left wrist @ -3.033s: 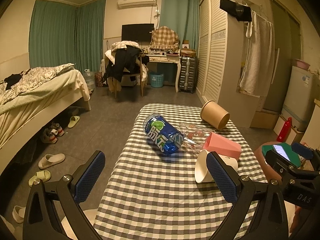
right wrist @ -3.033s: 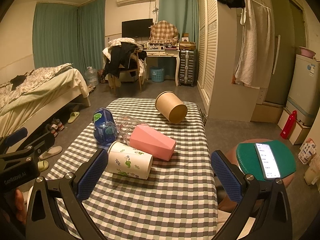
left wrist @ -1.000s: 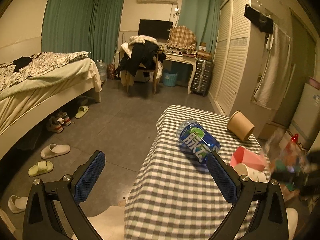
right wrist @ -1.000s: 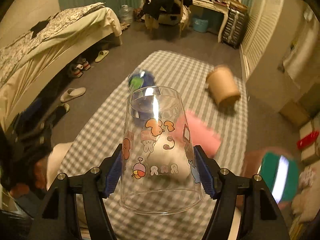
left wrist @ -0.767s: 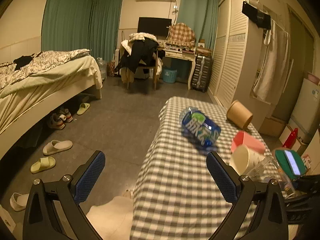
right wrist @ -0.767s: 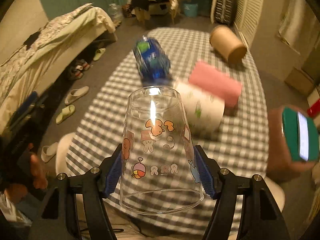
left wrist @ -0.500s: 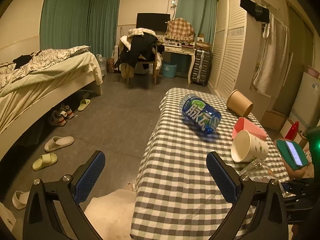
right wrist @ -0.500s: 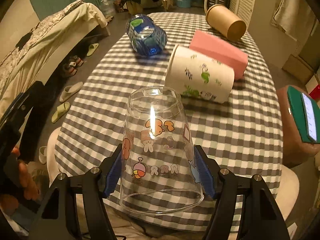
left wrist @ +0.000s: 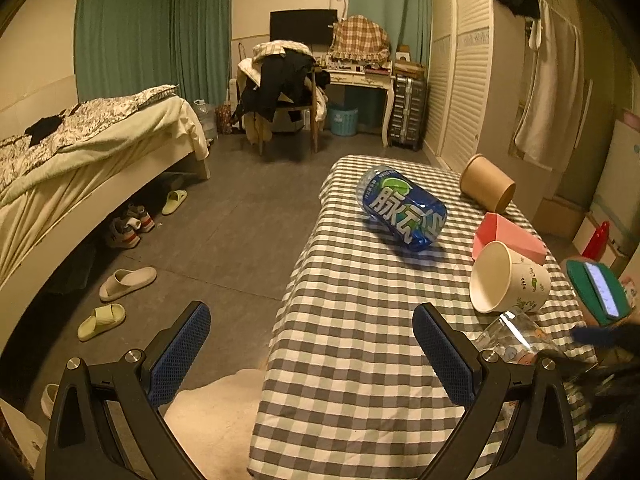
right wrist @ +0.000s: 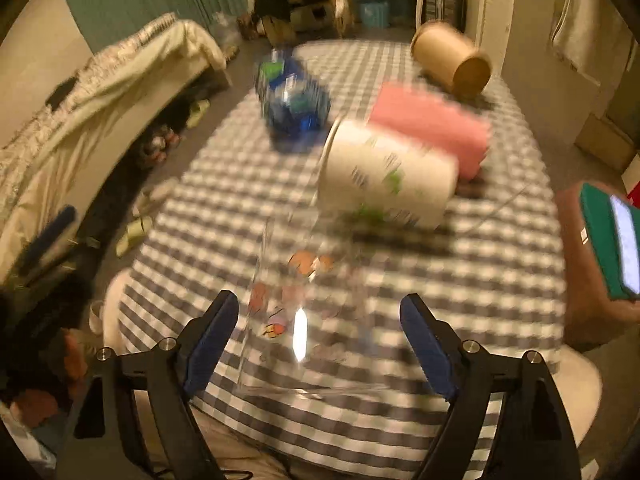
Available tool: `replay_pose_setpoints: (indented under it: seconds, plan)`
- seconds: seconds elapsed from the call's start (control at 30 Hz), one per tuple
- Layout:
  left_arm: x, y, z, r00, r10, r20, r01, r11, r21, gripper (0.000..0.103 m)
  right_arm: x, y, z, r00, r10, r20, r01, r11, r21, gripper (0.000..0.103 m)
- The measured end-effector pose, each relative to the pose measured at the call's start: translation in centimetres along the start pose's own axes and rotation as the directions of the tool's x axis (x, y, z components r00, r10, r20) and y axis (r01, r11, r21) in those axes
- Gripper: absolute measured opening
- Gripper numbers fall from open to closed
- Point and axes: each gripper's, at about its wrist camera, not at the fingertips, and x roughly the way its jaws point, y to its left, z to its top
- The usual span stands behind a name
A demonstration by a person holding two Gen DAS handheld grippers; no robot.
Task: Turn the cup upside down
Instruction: 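Lower the inverted clear cup onto the tablecloth and open the right gripper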
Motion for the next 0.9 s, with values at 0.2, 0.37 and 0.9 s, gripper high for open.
replay_pose_setpoints:
  seconds: [0.2,0.37,0.9]
  plan:
    - [0.5,-4.1,1.9,0.993,-0.072,-0.090,0.079,0.993,0.087,0.103,-5.6,-4.7,0.4,0.985,-0.061,0.161,0.060,0.998,0.008,0.086]
    - [1.4,-9.1,2.1,0.965,-0.140,-0.222,0.182,0.967,0.180,0.103,-7.0,-8.0,-0.4,0.965,-0.135,0.224,0.136,0.991,0.012,0.086]
    - [8.5,-15.1,1.4,0.787,-0.159,-0.597,0.256,0.963,0.081,0.068,-3.7,-14.8,-2.6,0.980,-0.021,0.198,0.009,0.998,0.060,0.086]
